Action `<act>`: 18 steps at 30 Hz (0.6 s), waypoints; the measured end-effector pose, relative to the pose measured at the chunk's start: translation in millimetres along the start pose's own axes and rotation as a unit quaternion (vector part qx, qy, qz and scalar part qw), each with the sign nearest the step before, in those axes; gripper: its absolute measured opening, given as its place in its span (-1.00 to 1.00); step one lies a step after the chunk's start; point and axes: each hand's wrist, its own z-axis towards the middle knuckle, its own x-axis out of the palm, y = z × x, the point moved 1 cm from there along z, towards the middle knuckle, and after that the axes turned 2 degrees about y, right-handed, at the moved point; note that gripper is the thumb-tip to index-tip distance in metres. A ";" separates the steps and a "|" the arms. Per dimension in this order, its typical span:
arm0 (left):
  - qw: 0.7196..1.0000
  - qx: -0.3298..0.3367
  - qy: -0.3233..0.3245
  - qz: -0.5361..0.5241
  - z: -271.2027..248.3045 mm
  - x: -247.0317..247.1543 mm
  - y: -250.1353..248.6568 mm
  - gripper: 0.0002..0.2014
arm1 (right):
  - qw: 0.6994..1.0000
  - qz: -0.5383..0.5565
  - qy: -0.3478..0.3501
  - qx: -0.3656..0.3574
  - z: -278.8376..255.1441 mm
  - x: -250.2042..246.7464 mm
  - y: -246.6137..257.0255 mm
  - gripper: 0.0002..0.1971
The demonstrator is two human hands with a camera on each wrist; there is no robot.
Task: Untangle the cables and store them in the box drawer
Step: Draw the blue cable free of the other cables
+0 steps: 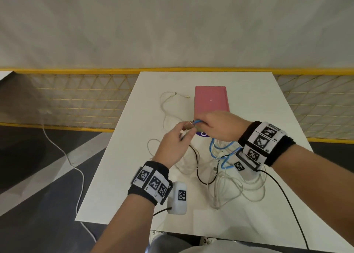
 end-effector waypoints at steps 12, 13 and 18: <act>0.961 0.072 -0.047 -0.262 14.8 2.5 -64.3 -0.91 | 0.936 0.313 -0.159 -0.023 -31.5 3.8 31.7 -0.76; 0.963 0.071 -0.043 -0.255 15.3 3.4 -64.3 -0.89 | 0.933 0.315 -0.173 -0.024 -31.9 3.9 29.7 -0.73; 0.962 0.047 -0.096 -0.249 22.6 0.0 -69.1 -0.73 | 0.936 0.304 -0.178 -0.025 -30.6 11.1 16.1 -0.72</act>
